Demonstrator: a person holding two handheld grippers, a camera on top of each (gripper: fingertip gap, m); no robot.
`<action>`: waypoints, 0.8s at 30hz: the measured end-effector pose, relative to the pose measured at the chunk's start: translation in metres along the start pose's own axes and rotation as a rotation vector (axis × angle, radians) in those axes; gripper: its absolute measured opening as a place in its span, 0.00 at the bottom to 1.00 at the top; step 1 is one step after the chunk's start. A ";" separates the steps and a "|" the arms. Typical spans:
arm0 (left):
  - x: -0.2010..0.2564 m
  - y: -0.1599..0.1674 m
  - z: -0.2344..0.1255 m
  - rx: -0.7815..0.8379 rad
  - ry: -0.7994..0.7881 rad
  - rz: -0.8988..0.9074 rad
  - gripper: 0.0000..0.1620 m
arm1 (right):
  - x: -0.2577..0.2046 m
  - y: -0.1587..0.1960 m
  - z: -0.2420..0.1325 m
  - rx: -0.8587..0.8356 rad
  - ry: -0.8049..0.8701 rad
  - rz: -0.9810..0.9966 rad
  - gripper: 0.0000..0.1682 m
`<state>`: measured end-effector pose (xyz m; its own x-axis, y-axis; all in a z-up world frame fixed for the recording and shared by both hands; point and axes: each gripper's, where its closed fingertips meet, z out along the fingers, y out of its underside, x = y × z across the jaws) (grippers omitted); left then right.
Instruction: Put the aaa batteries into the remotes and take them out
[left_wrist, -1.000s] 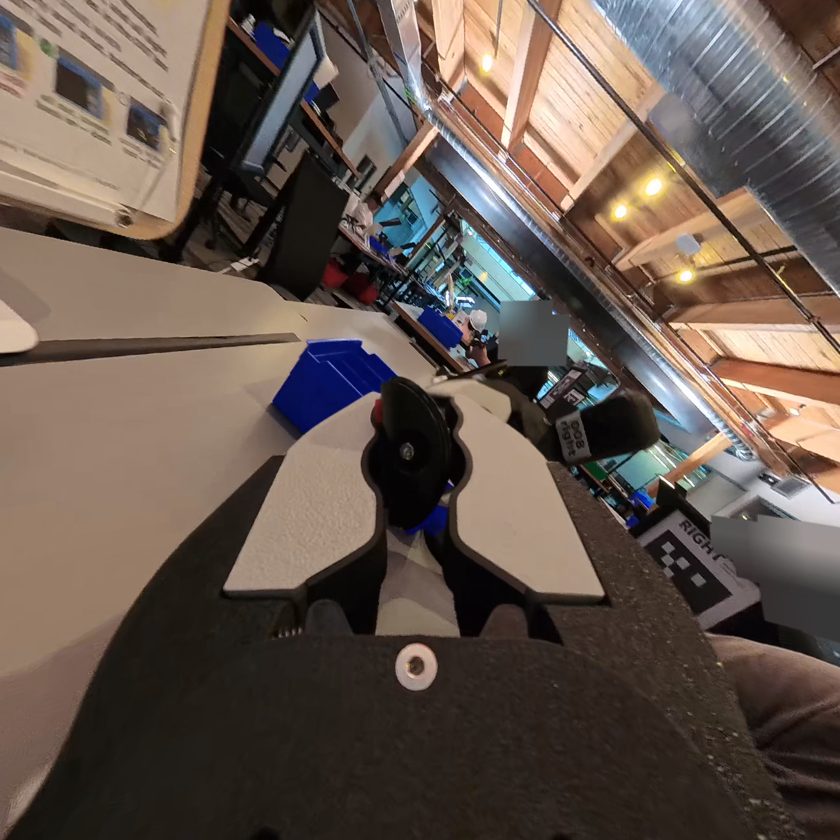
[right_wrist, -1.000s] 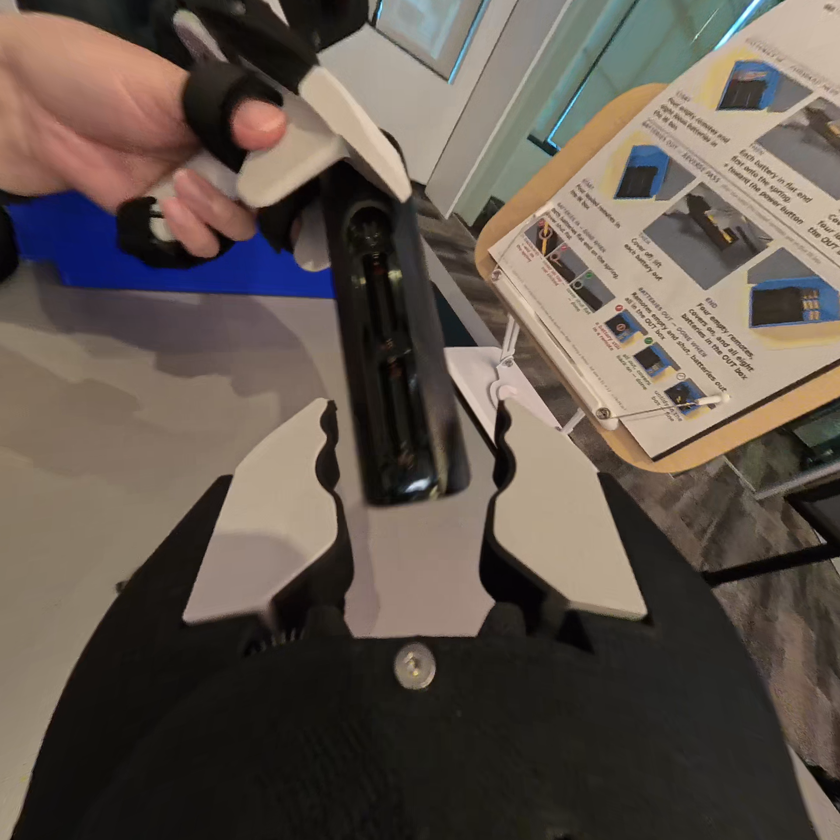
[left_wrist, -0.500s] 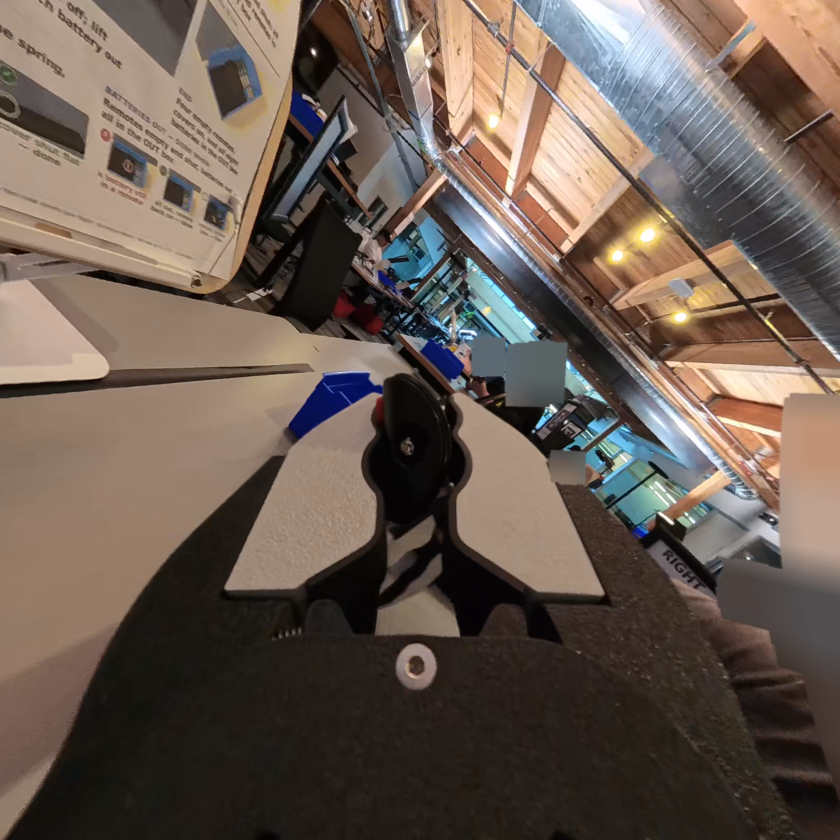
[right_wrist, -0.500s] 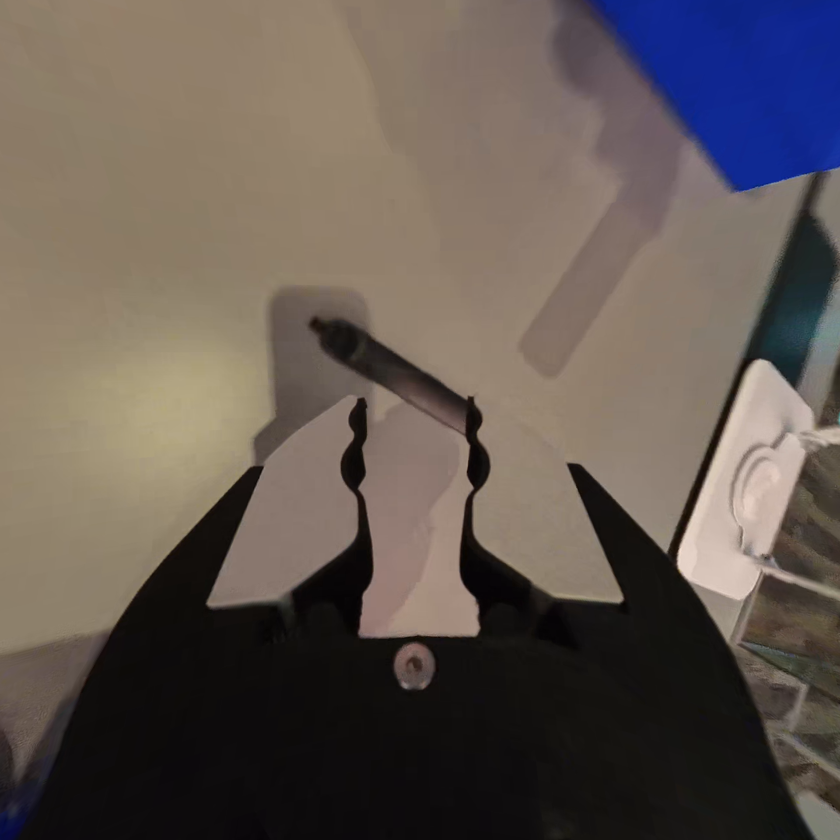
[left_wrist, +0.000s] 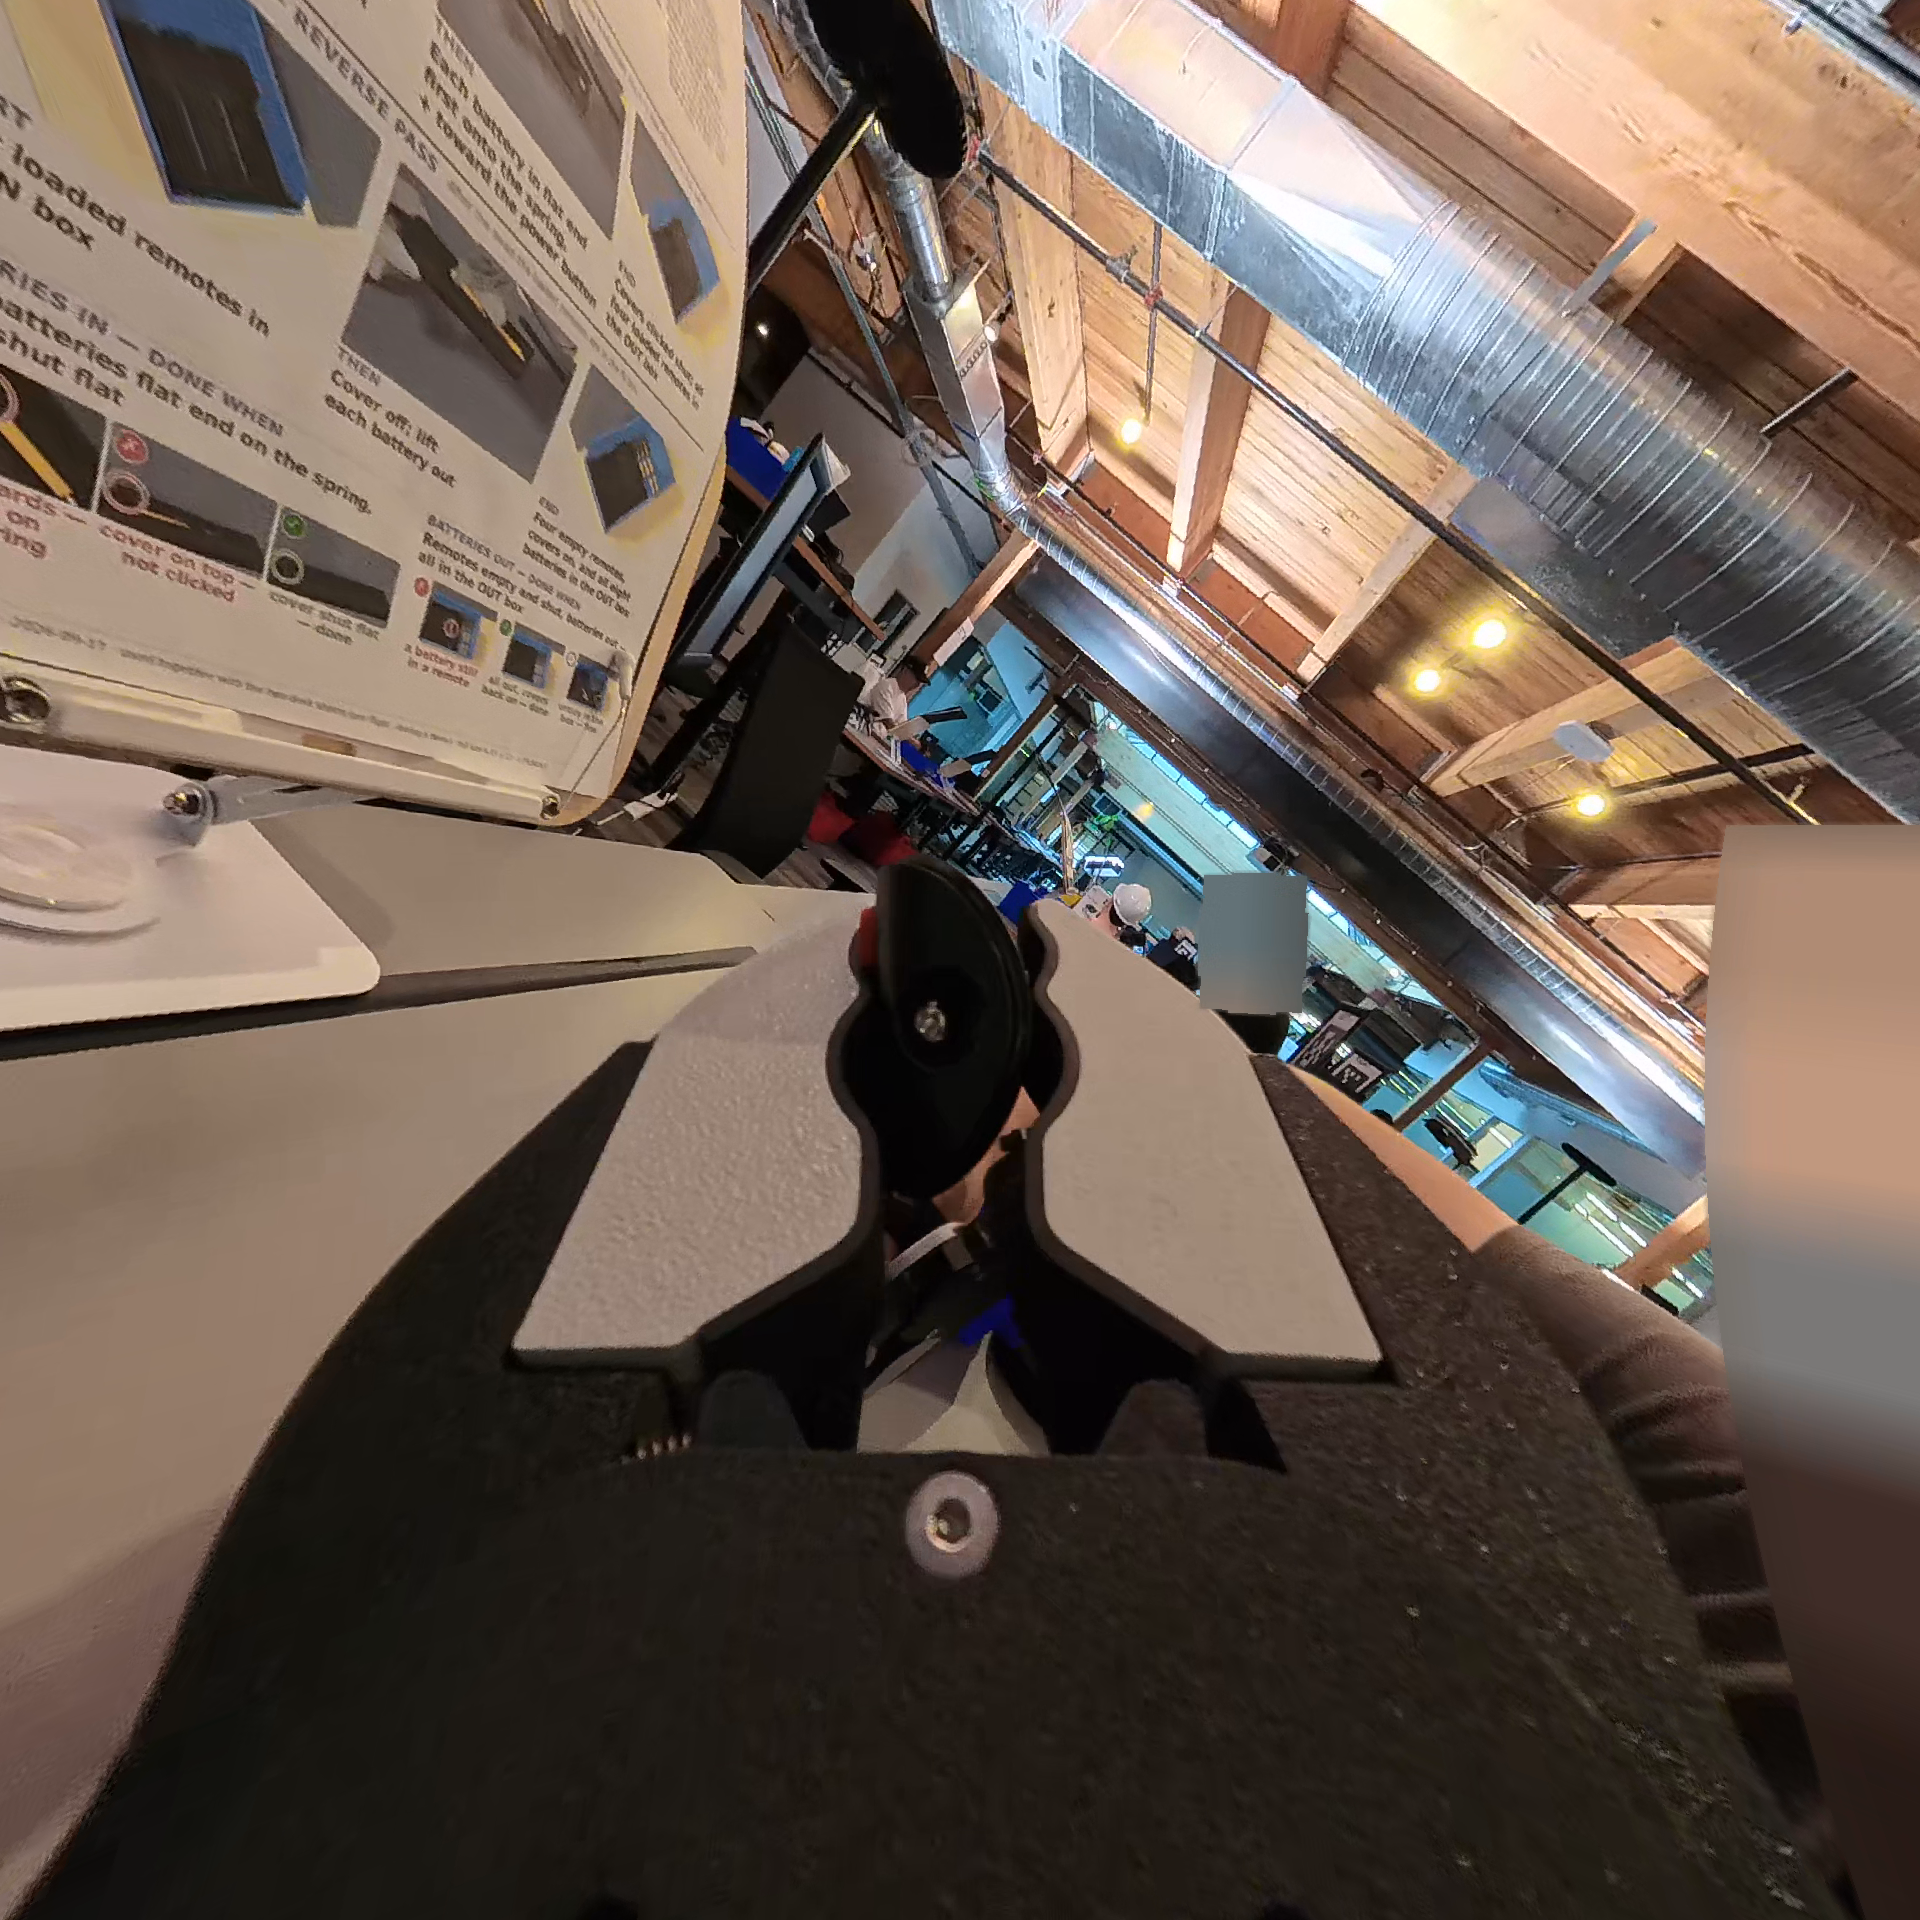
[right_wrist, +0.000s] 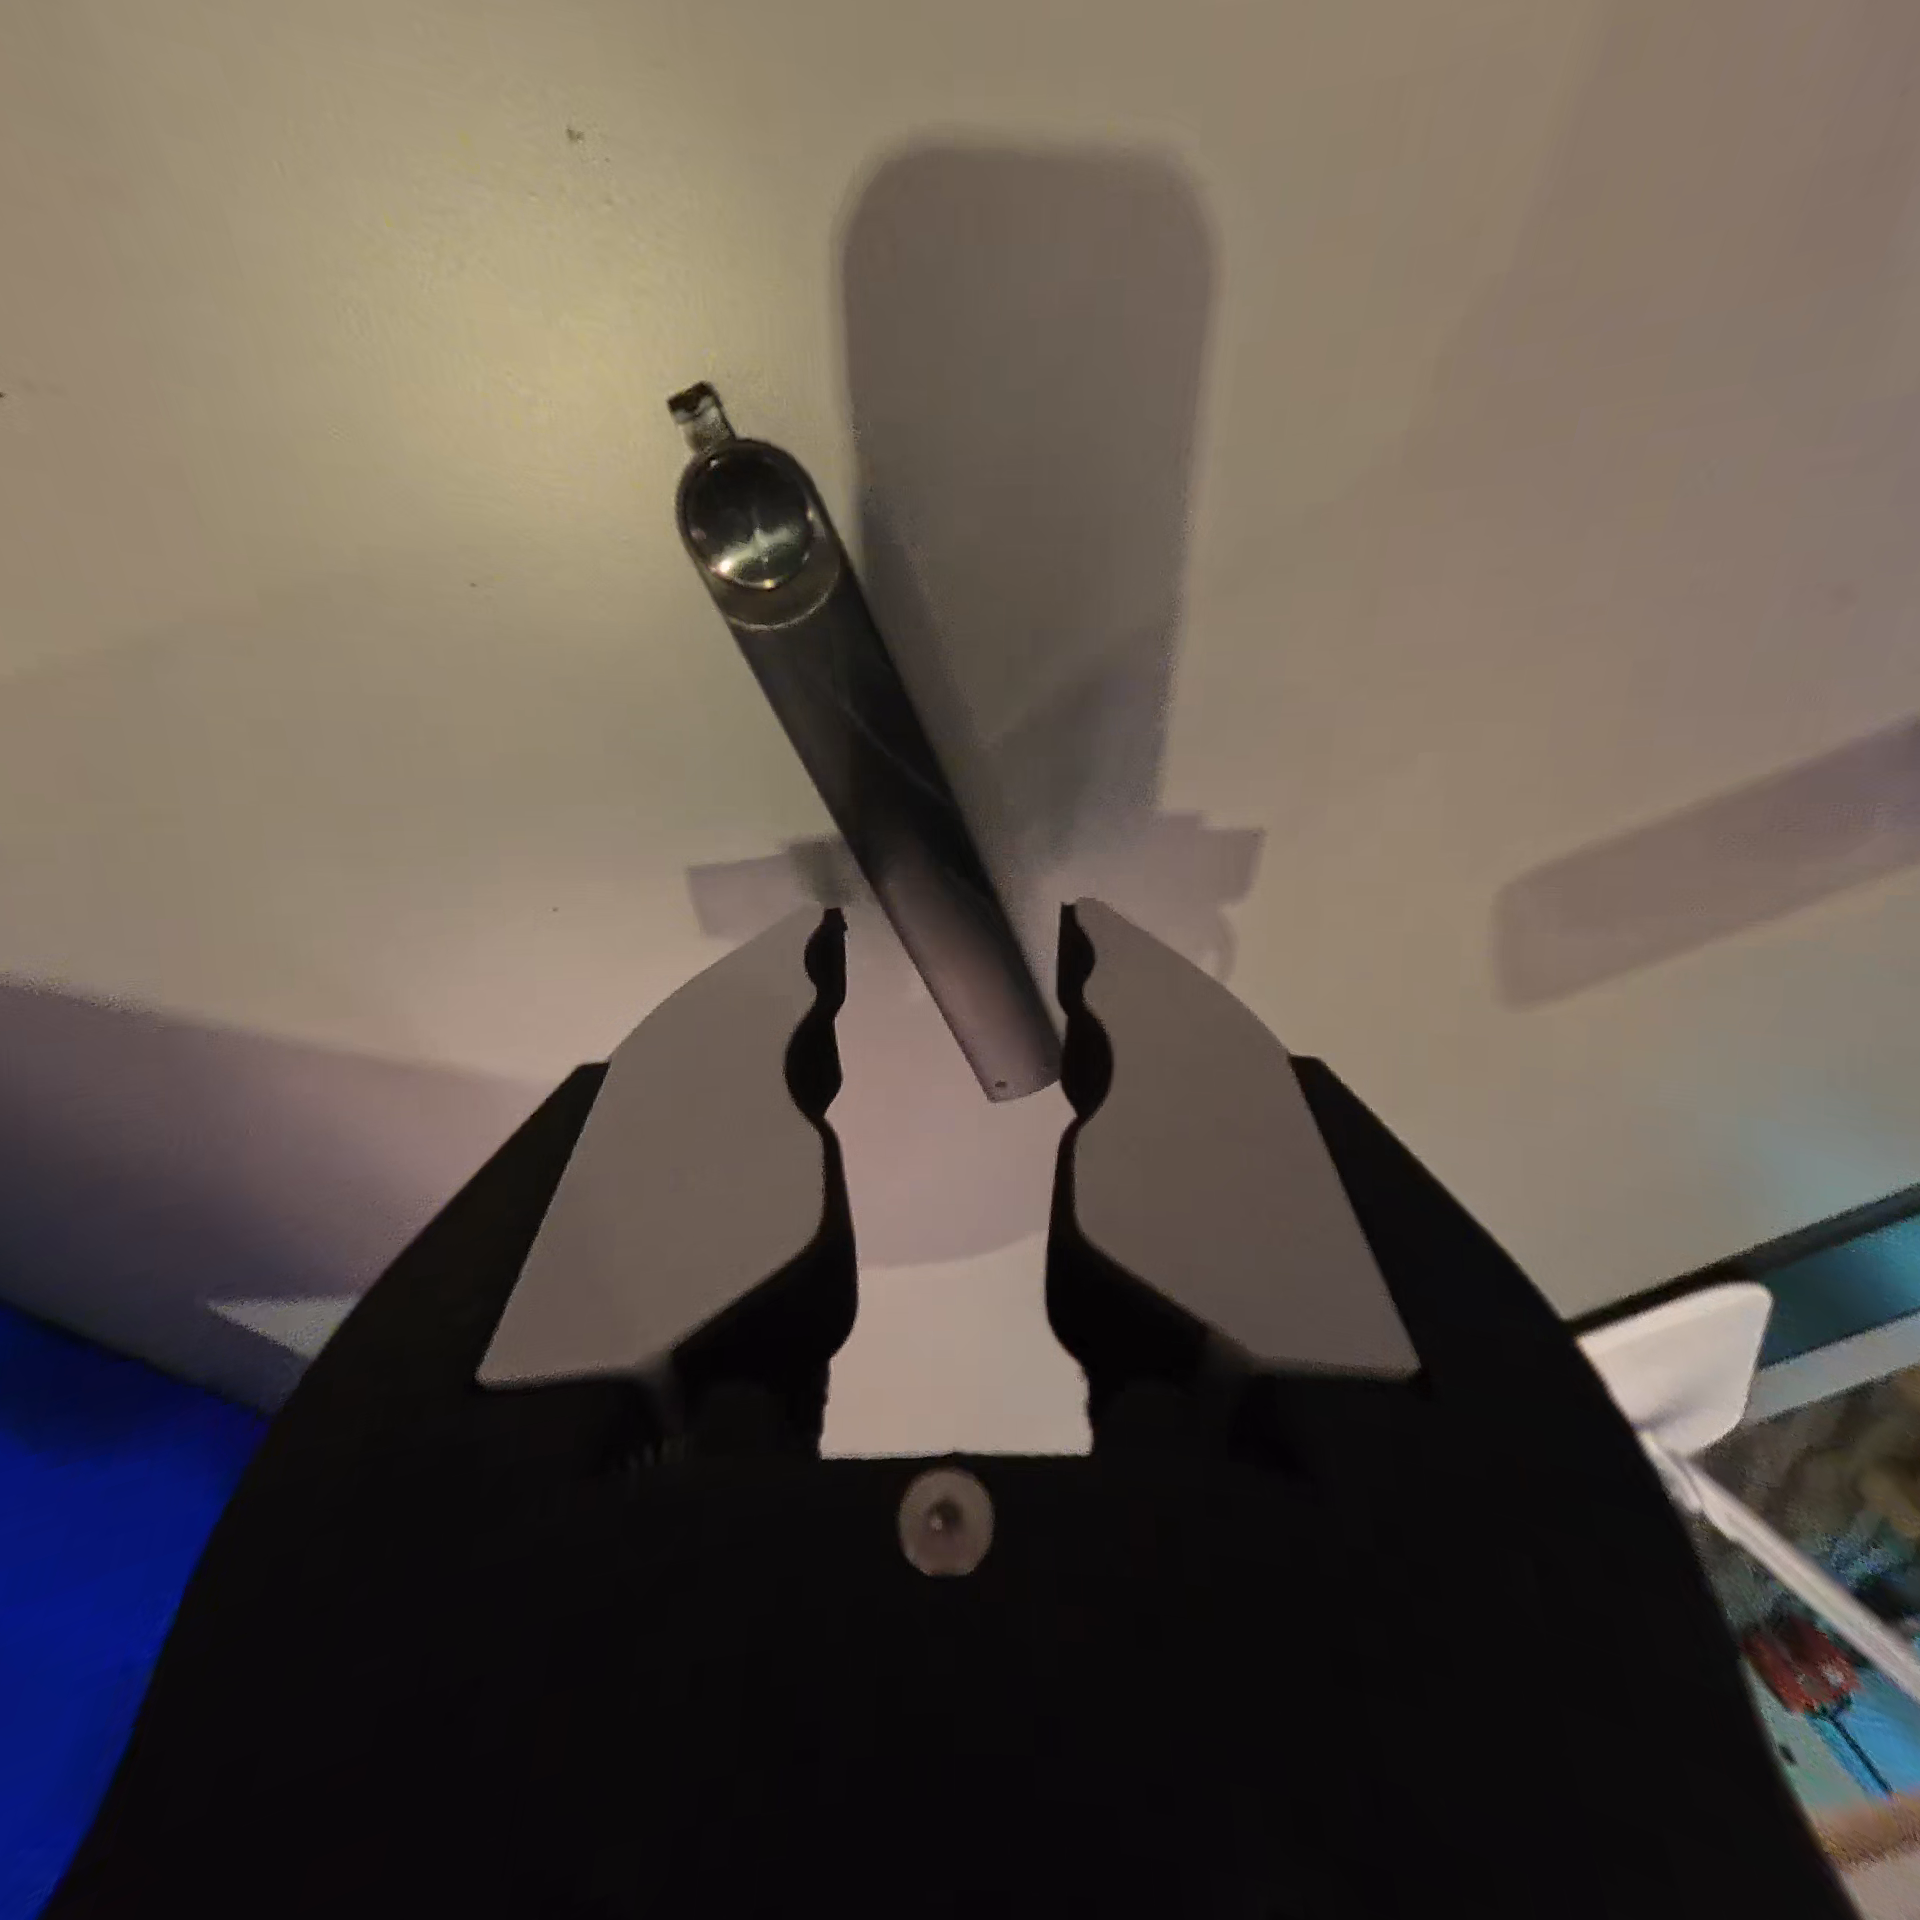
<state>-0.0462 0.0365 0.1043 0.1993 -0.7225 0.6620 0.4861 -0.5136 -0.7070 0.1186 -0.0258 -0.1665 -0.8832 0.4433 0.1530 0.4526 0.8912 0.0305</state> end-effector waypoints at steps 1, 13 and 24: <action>0.001 -0.001 -0.001 0.001 0.001 0.003 0.15 | 0.000 -0.001 0.002 0.001 -0.031 -0.013 0.25; -0.005 0.001 0.002 -0.001 -0.003 -0.012 0.15 | -0.006 0.003 0.003 0.069 -0.074 0.194 0.12; -0.033 0.032 0.030 0.017 -0.112 -0.068 0.14 | -0.036 -0.015 -0.055 0.166 0.341 0.707 0.12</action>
<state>-0.0121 0.0579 0.0674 0.2589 -0.6294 0.7327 0.5160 -0.5511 -0.6557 0.1503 -0.0602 -0.1179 -0.2955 0.8784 0.3756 0.8431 0.4247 -0.3298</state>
